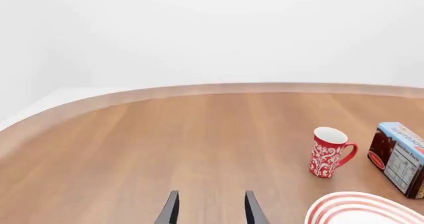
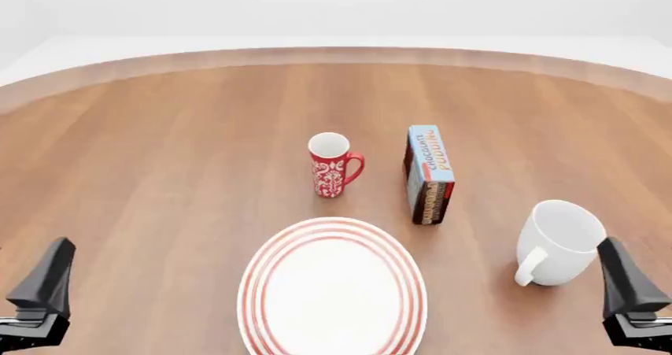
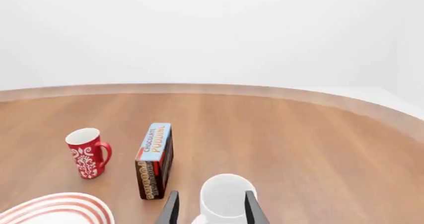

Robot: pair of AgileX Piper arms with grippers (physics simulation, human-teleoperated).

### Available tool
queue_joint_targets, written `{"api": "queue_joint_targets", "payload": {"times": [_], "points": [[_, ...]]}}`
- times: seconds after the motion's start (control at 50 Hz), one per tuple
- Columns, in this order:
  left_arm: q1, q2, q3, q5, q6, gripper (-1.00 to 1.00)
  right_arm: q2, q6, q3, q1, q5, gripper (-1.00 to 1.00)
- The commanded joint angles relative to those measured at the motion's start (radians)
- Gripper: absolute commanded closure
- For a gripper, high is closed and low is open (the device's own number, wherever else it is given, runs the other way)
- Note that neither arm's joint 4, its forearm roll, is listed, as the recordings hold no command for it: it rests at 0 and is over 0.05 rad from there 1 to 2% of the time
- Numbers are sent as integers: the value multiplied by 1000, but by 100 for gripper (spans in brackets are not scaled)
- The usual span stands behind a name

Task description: Pick up the white mug and put it on the plate, and put the chocolate pudding to the right of the plate.

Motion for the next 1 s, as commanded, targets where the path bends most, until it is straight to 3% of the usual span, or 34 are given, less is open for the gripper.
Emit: {"api": "queue_joint_targets", "payload": {"times": [0.02, 0.36, 1.0], "points": [[-4, 34, -2, -24, 7, -100, 1, 6, -3, -1, 0, -100], [-10, 48, -1, -29, 21, -100, 0, 0, -6, 4, 1, -100], [-104, 238, -60, -152, 91, -100, 0, -2, -10, 8, 5, -100]]}}
